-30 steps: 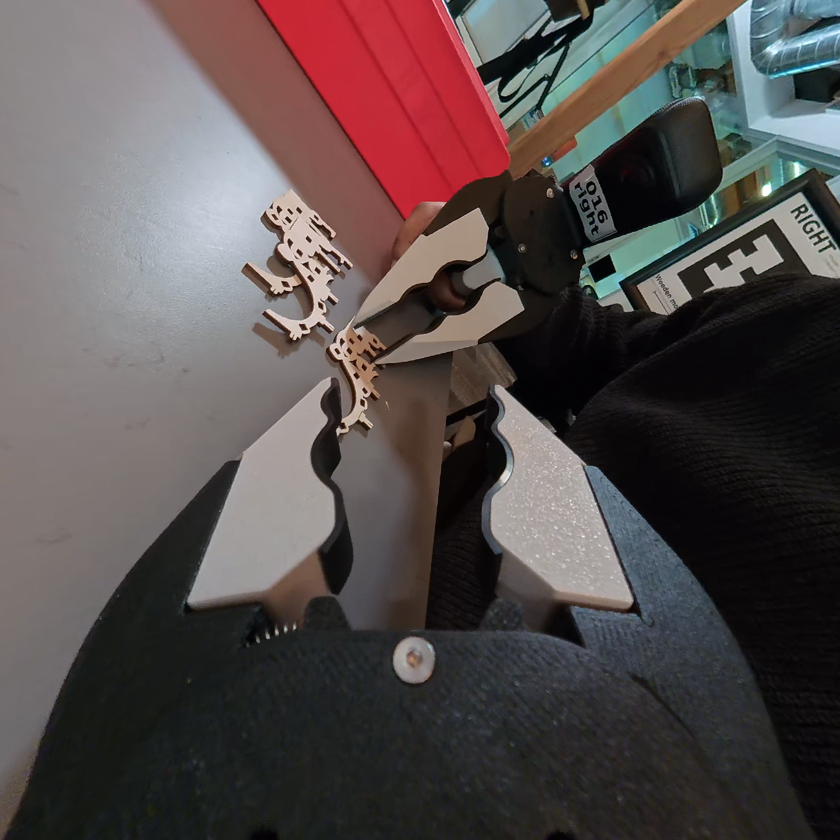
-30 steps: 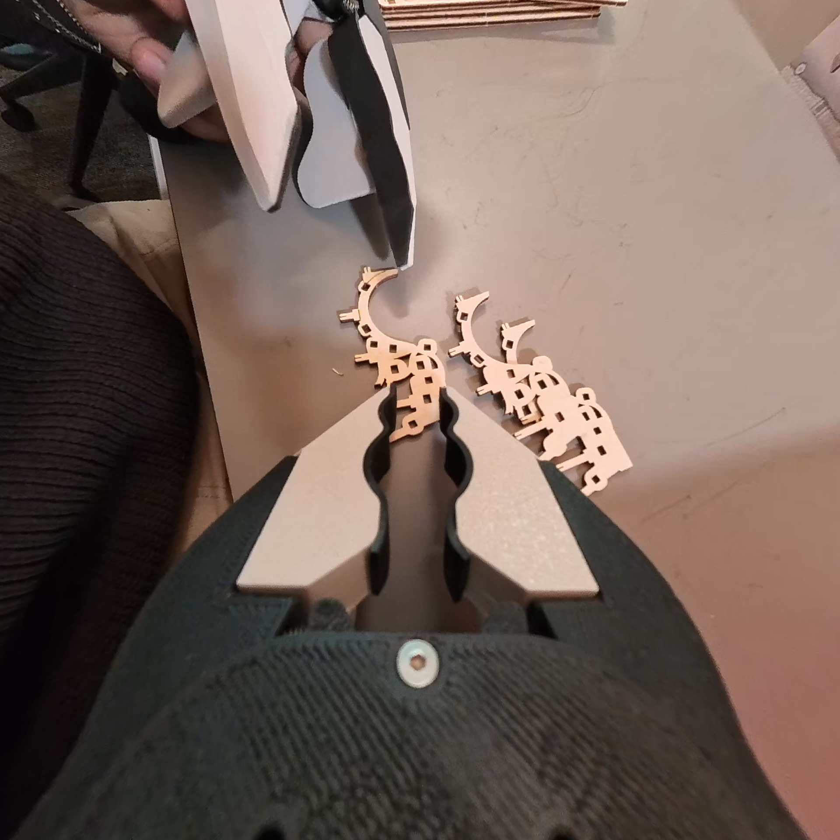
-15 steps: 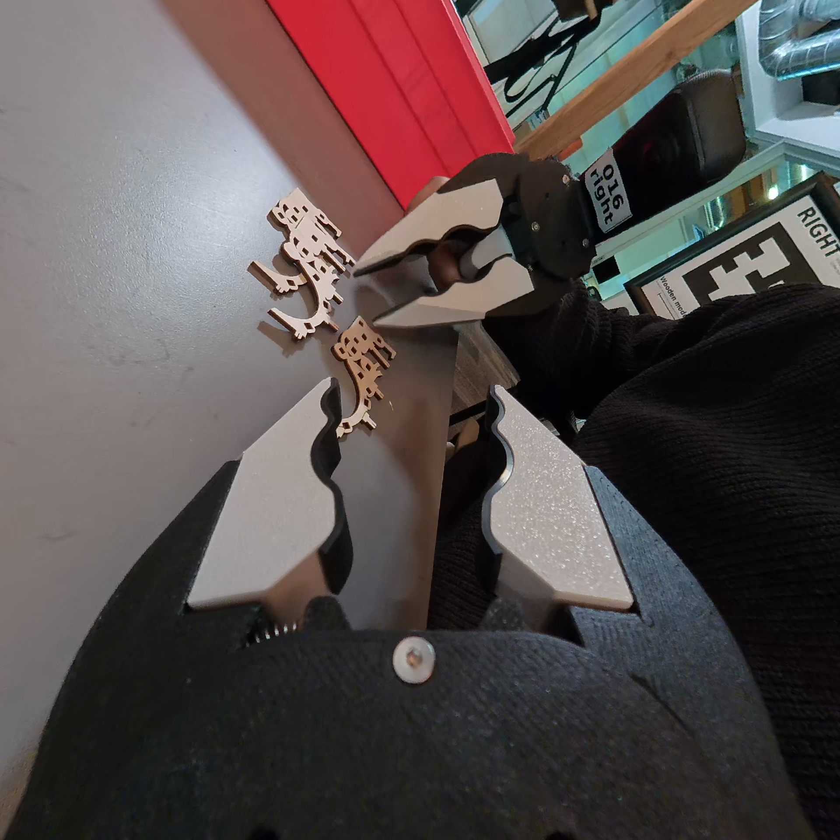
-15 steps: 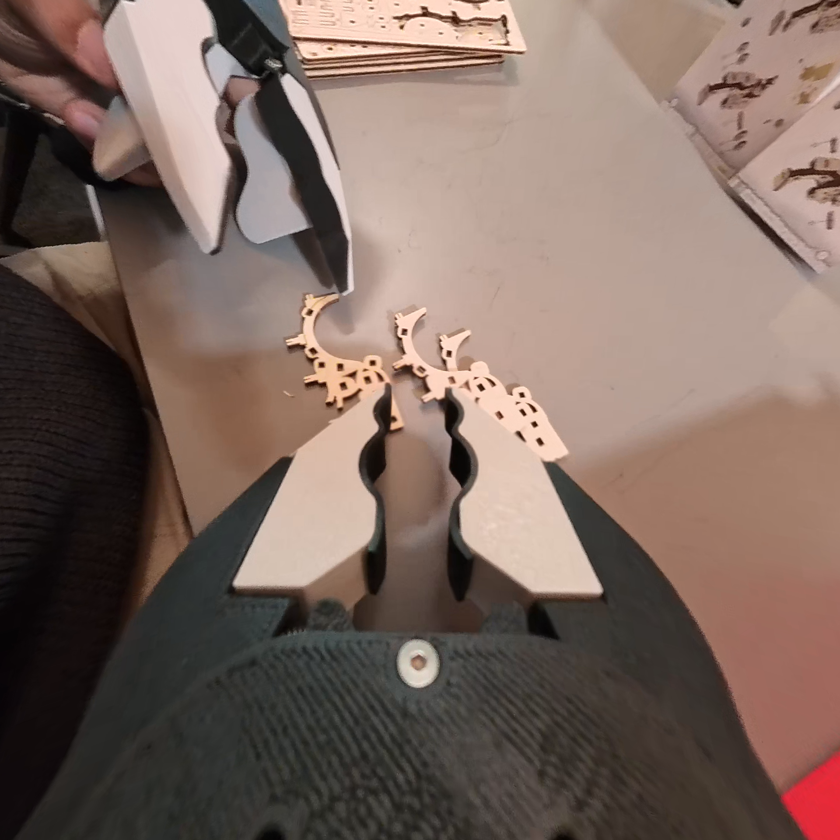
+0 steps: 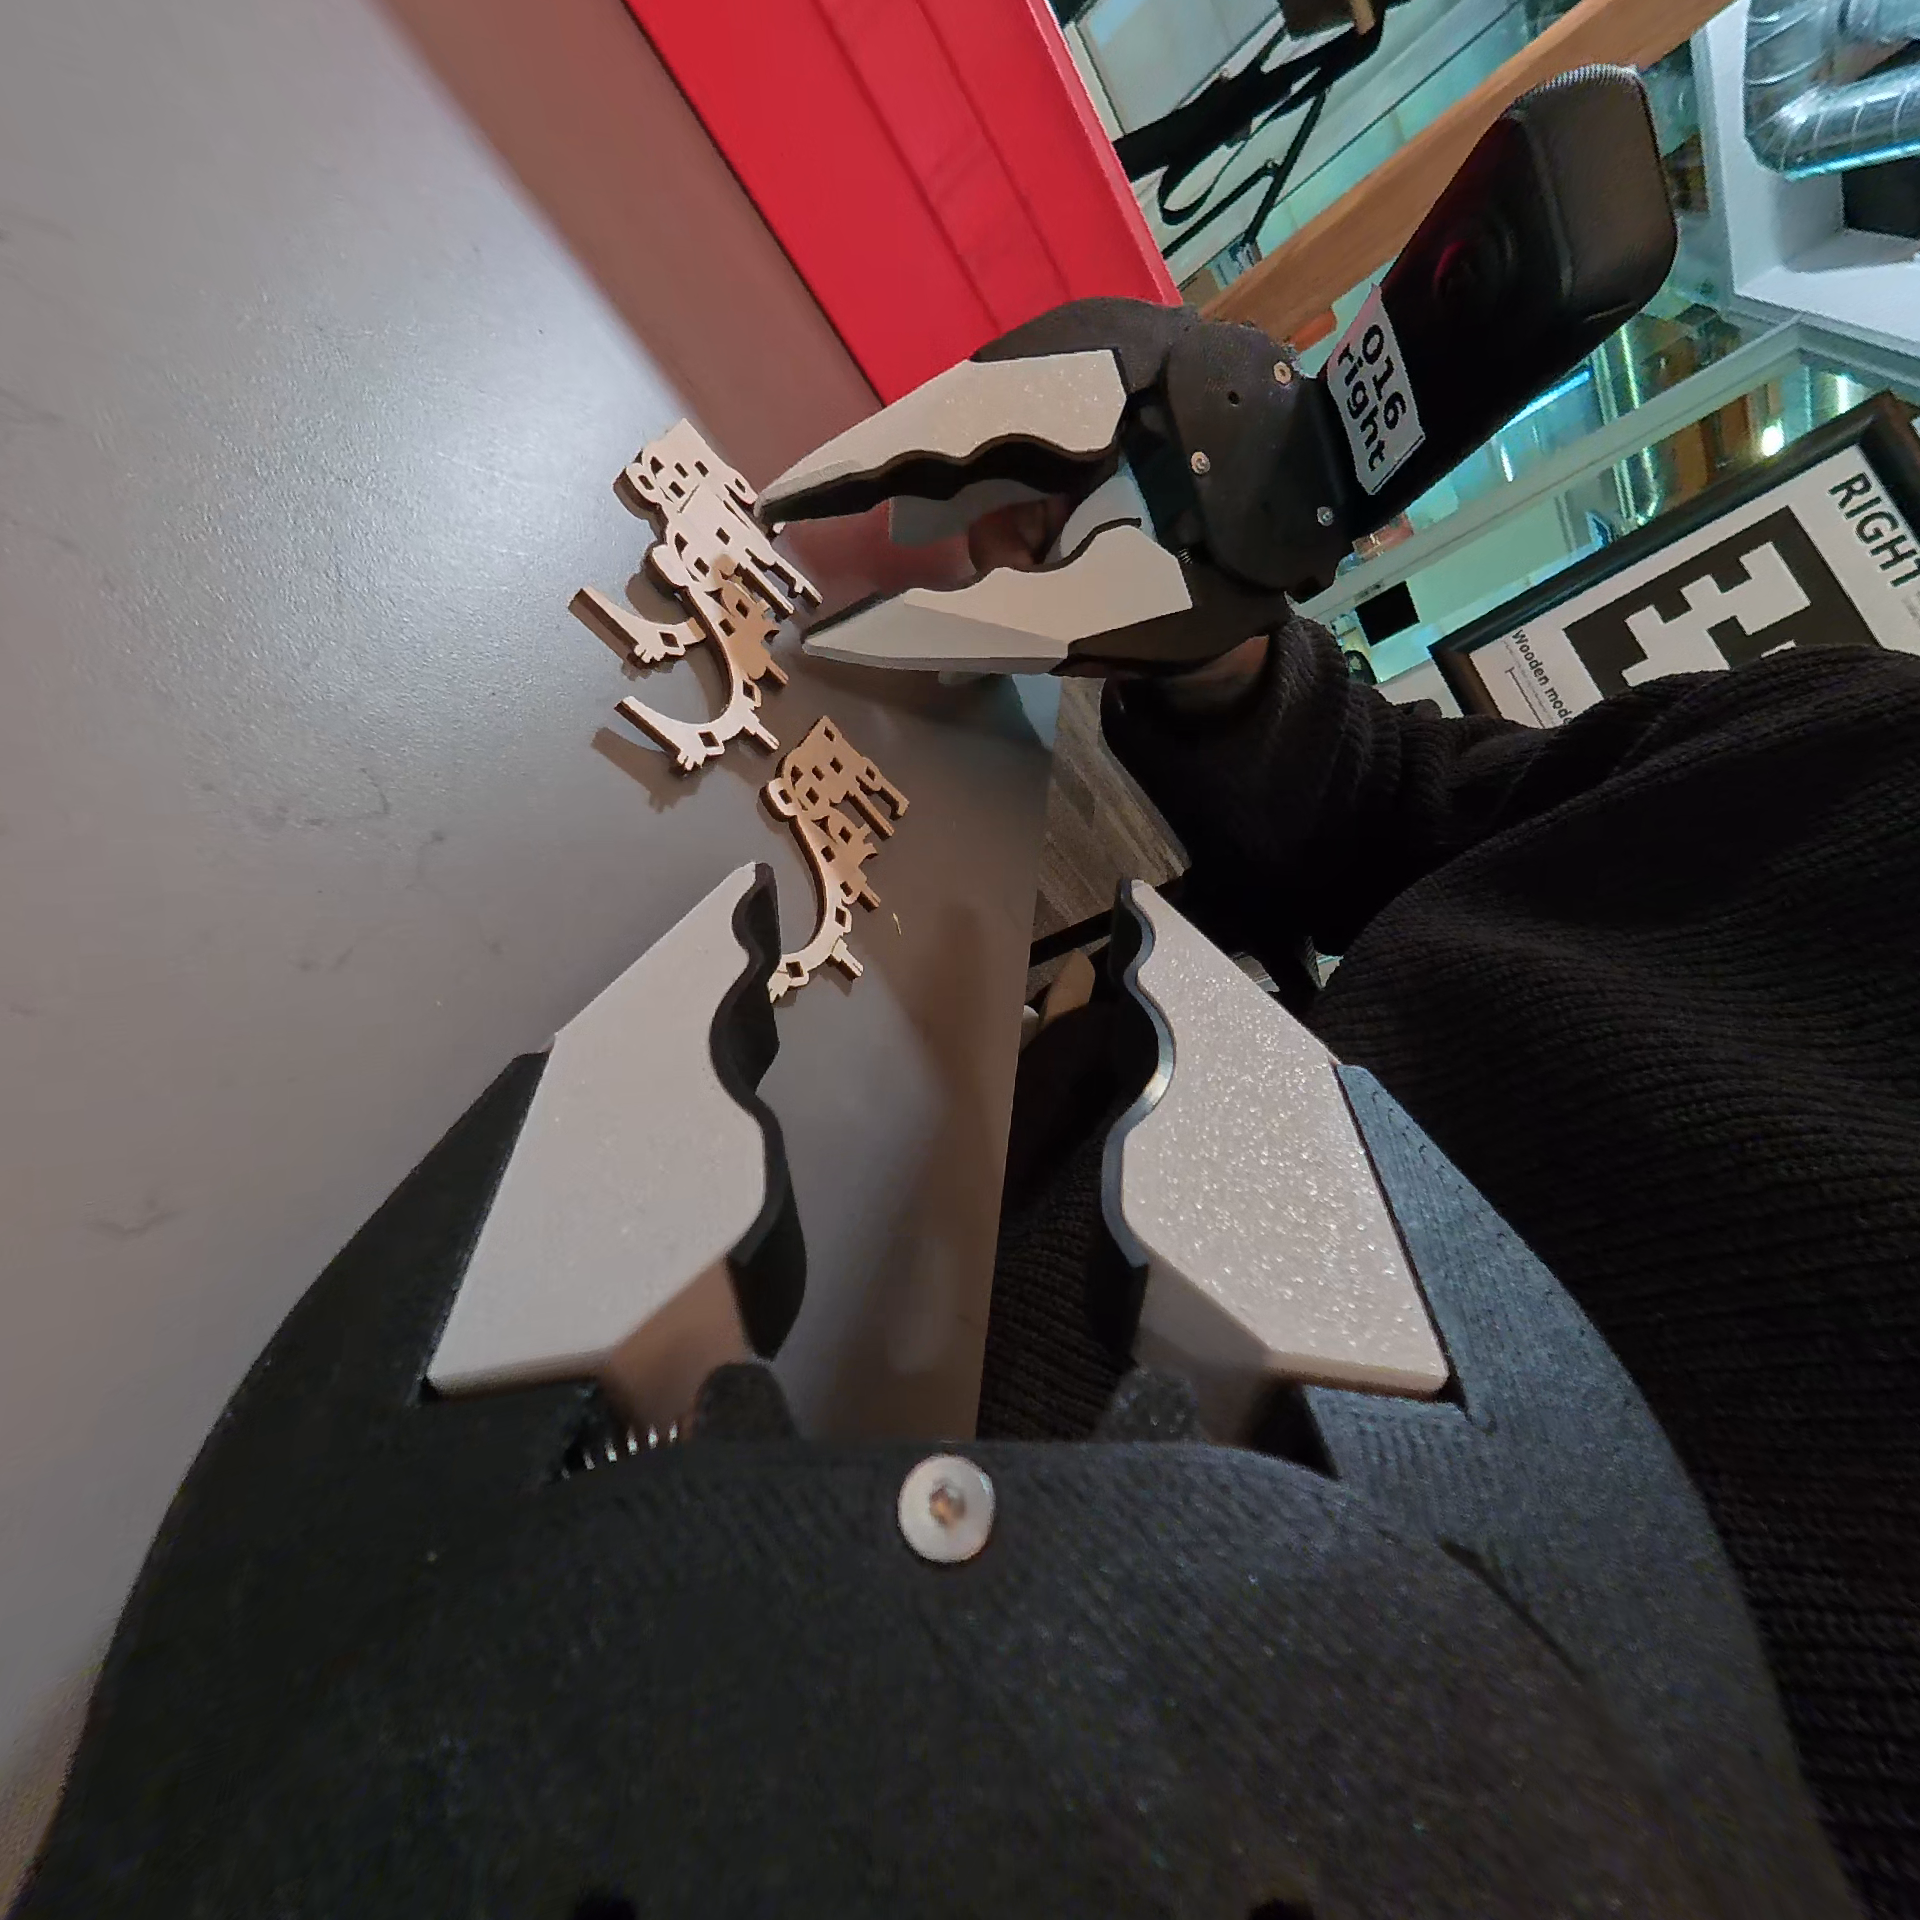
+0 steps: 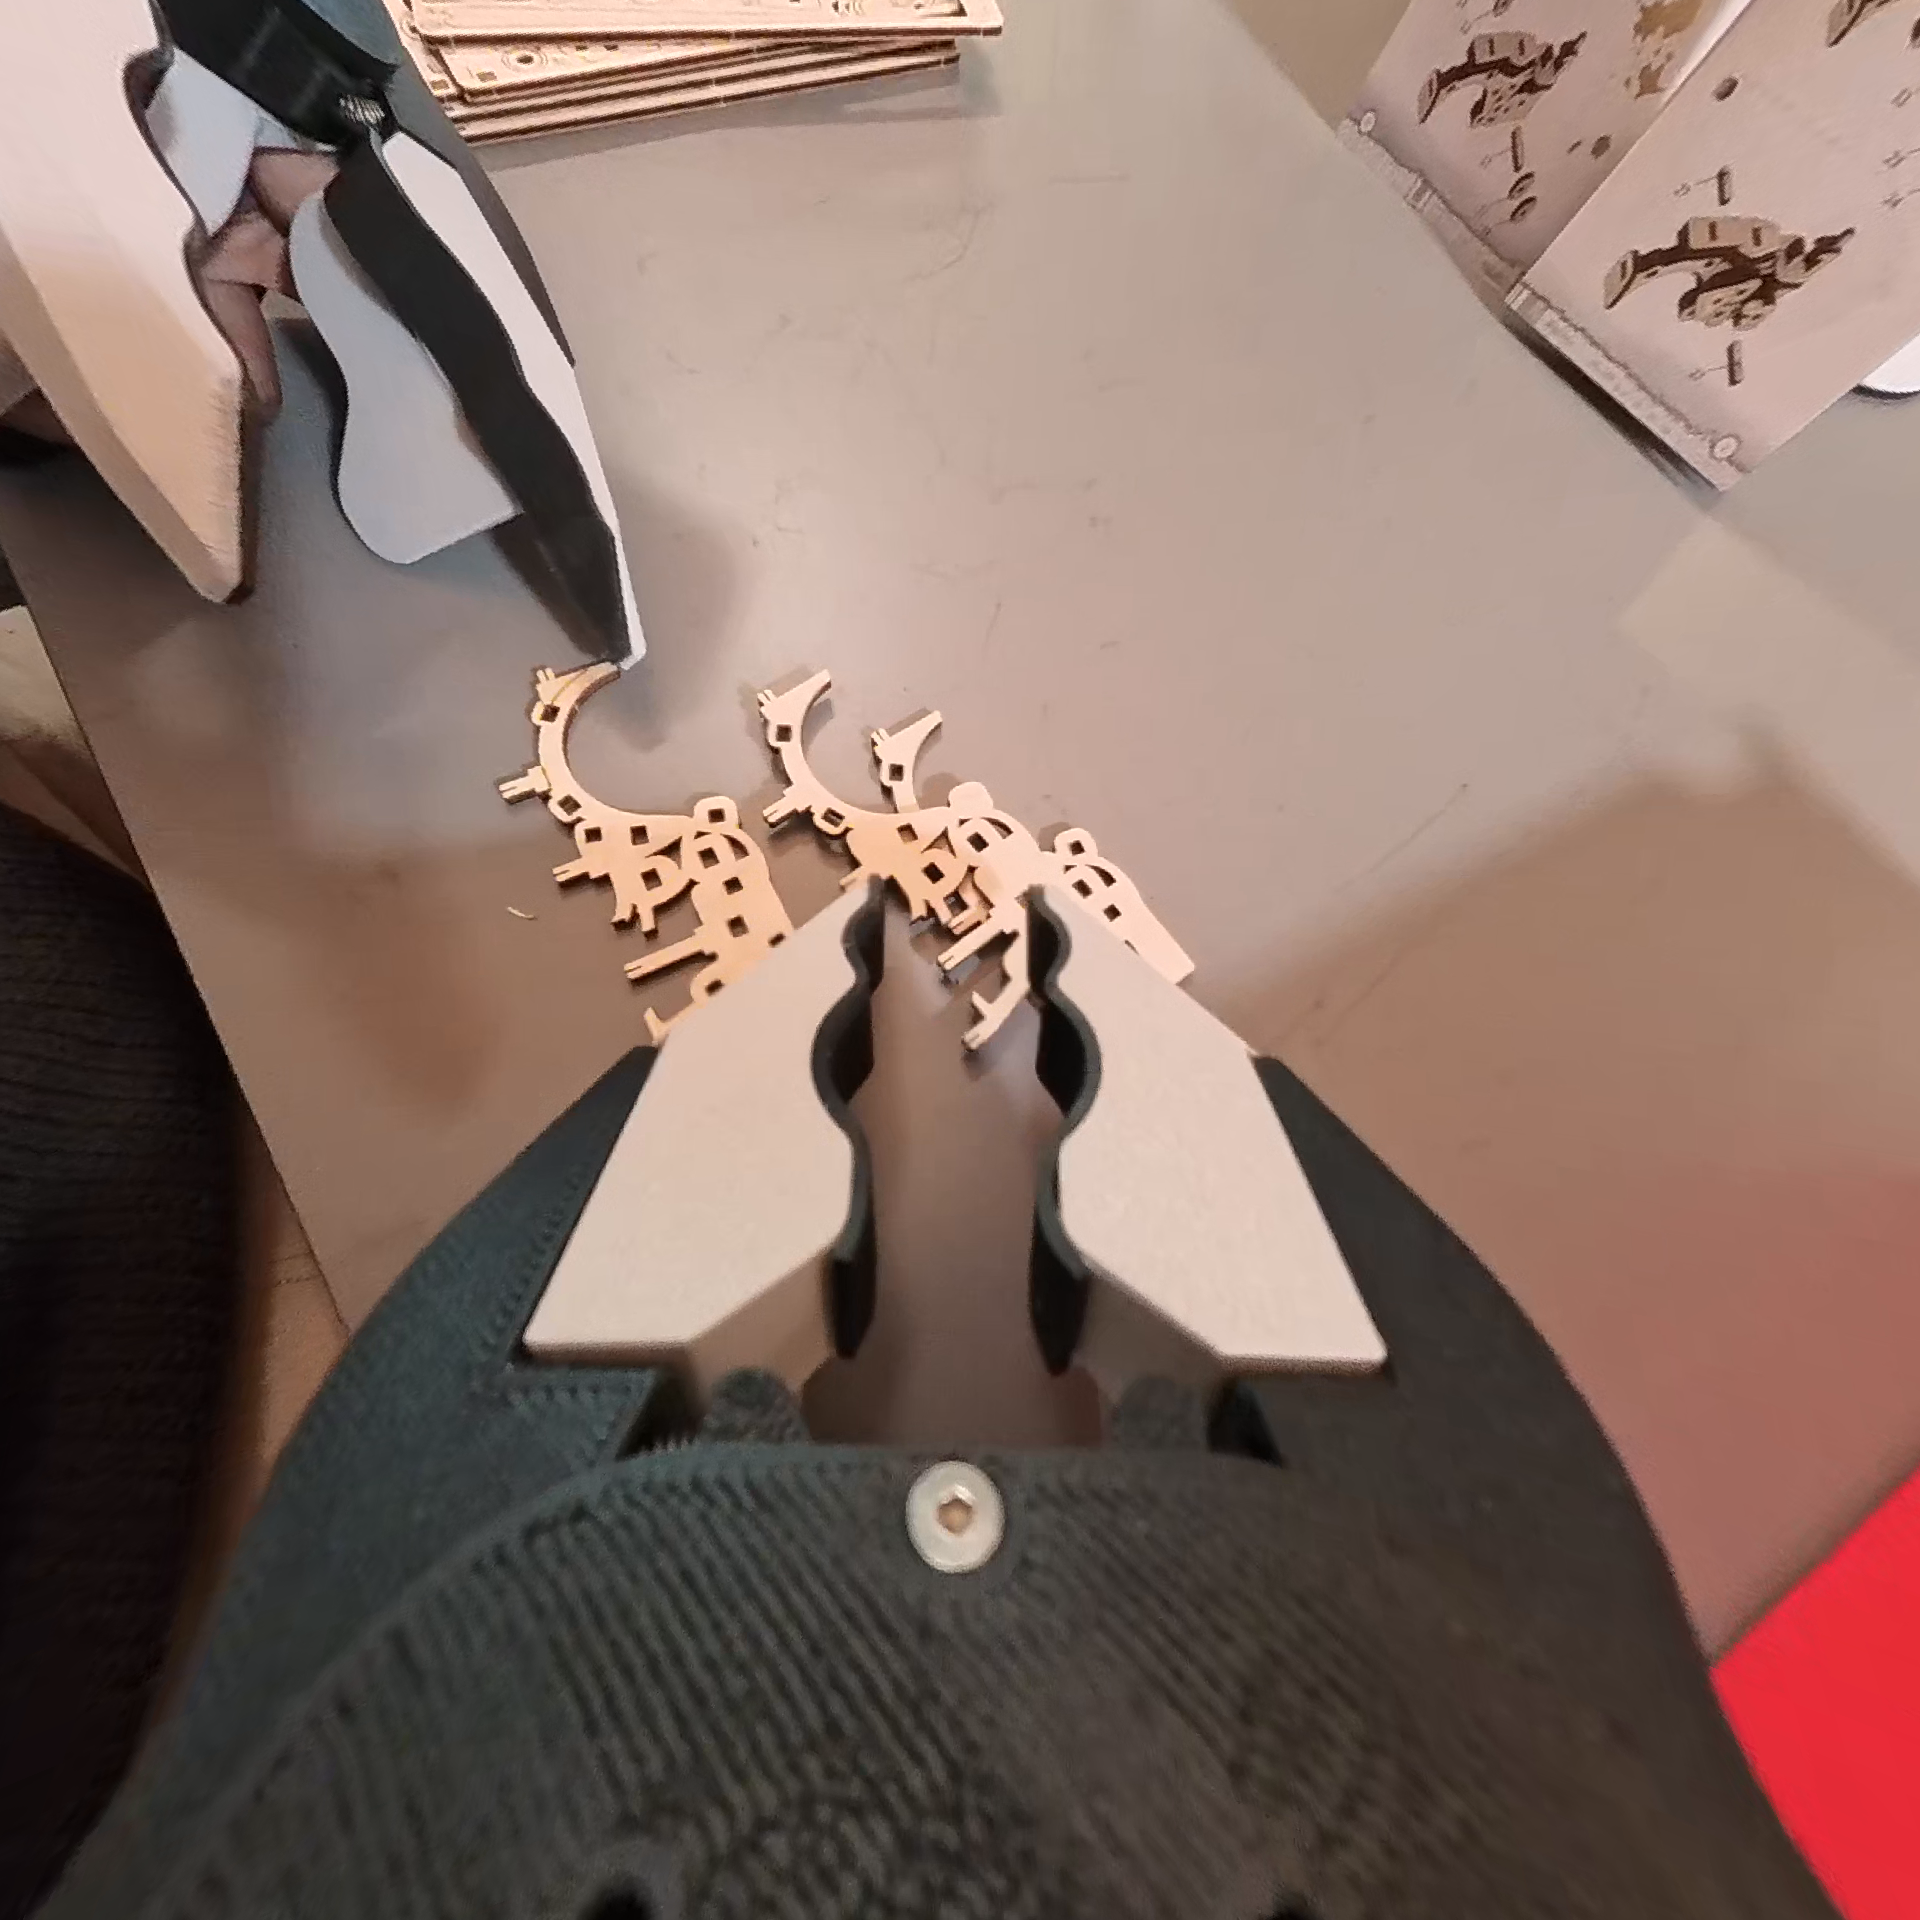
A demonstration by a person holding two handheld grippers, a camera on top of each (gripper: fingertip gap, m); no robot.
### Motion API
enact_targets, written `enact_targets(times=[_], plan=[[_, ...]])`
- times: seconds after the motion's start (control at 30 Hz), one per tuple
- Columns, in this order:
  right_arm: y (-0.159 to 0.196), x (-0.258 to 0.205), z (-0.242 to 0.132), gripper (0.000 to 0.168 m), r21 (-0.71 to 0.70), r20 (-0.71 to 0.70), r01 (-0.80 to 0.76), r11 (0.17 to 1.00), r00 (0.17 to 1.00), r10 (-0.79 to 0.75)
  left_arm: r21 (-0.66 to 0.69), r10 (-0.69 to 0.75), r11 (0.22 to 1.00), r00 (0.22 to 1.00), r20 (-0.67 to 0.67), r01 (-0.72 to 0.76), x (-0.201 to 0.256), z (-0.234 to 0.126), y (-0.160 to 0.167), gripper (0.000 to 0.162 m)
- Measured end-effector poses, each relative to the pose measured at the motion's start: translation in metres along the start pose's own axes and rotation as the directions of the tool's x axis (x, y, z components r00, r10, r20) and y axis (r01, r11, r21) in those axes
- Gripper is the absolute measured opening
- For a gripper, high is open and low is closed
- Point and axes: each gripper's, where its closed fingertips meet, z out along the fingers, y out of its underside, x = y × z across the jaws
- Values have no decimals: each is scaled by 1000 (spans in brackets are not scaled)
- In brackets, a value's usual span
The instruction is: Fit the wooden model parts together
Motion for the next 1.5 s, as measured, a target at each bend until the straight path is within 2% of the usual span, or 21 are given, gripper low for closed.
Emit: enact_targets(times=[0.1, 0.27, 0.4, 0.83, 1.23, 1.5], plan=[[-4, -7, -1, 26, 22, 32, 6, 1000, 999, -7, -1, 1, 1000, 1000, 1, -1, 0, 0, 0, 63], [-12, -39, -3, 24, 75, 162, 71, 995, 983, -83, 1, 1, 1000, 1000, 0, -1, 0, 0, 0, 63], [1, -54, 2, 26, 15, 214, 142, 990, 966, -142, 1, 2, 1000, 1000, 0, -2, 0, 0, 0, 63], [5, -57, 0, 23, -1, 246, 148, 989, 959, -143, 9, 2, 1000, 1000, -5, -2, 1, -1, -1, 64], [5, -74, -3, 16, 35, 289, 238, 971, 927, -238, 29, -4, 1000, 1000, -15, 4, 1, -3, -4, 63], [5, -70, -2, 24, 29, 273, 221, 975, 937, -220, 28, -4, 1000, 1000, -14, 4, 1, -2, -4, 64]])
